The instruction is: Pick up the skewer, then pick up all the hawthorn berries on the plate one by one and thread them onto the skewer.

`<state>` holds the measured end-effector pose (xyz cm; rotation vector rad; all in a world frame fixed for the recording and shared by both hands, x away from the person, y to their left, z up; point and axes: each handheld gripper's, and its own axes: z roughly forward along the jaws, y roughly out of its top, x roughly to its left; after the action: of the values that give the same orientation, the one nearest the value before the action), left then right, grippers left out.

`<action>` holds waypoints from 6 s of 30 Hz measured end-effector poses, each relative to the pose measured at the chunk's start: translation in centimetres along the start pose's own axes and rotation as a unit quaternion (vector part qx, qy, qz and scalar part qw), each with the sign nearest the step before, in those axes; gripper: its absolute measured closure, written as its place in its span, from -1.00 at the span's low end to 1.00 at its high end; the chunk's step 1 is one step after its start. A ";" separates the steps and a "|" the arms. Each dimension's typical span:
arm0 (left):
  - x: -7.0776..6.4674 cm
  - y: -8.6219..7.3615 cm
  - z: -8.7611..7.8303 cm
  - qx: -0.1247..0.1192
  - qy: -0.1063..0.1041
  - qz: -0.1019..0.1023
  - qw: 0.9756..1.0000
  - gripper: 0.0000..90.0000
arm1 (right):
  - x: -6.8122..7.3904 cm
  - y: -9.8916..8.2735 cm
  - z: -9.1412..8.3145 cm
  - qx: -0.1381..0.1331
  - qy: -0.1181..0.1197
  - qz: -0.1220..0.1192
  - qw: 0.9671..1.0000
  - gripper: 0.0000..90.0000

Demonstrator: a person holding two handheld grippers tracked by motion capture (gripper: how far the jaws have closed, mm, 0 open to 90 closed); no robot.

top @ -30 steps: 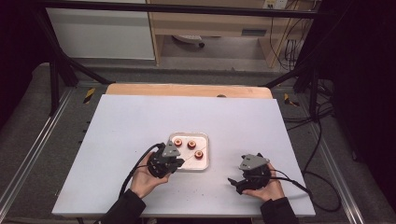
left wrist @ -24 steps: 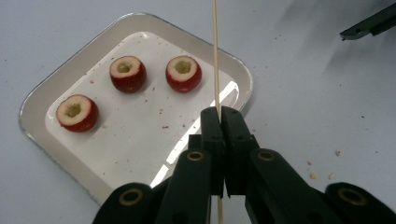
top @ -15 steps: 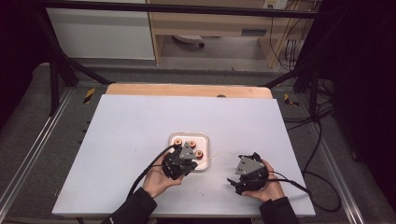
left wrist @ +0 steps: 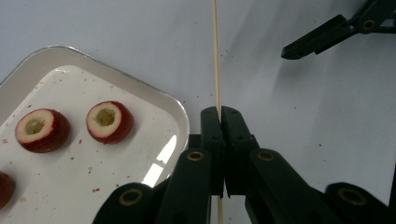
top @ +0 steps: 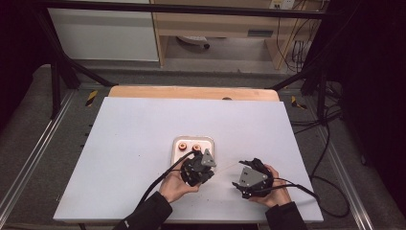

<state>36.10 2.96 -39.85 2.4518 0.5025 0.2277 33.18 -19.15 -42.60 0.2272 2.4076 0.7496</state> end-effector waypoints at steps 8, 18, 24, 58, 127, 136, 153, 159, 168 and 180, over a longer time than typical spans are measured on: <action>-0.9 1.0 1.0 0.008 -0.015 0.009 1.000 0.97 | 0.3 0.2 0.3 0.005 0.001 -0.065 0.998 -0.13; -1.8 2.3 1.9 0.025 -0.030 0.028 0.999 0.97 | 0.8 0.2 0.7 0.020 0.006 -0.141 0.990 0.25; -1.9 2.4 2.1 0.036 -0.034 0.031 0.998 0.97 | 1.2 0.0 0.8 0.032 0.012 -0.178 0.983 0.49; -1.4 2.4 1.7 0.053 -0.038 0.034 0.997 0.74 | 1.6 0.5 0.9 0.058 0.006 -0.271 0.961 0.98; 1.4 -3.2 -2.2 0.034 0.014 -0.071 0.997 0.97 | -2.8 -2.5 0.2 0.052 0.032 0.207 0.976 -0.58; 1.0 -5.7 -2.7 -0.047 0.032 -0.138 0.989 0.97 | -3.0 -2.6 0.7 0.045 0.054 0.277 0.958 -0.83; 0.6 -9.5 -4.0 -0.120 0.058 -0.176 0.975 0.97 | -4.1 -0.5 1.8 0.019 0.062 0.367 0.928 -0.95; 0.9 -10.9 -4.8 -0.137 0.059 -0.190 0.970 0.97 | -4.5 1.0 2.5 0.014 0.068 0.380 0.922 -0.95; 0.8 -12.6 -5.3 -0.144 0.061 -0.200 0.967 0.97 | -5.0 3.5 3.6 0.014 0.071 0.382 0.921 -0.95; 1.1 -14.0 -5.5 -0.138 0.059 -0.208 0.967 0.97 | -5.7 6.4 5.4 0.027 0.081 0.383 0.920 -0.91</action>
<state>31.39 16.70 -43.90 2.0170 0.9558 0.2494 40.87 -13.26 -39.69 1.2226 2.4738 1.0617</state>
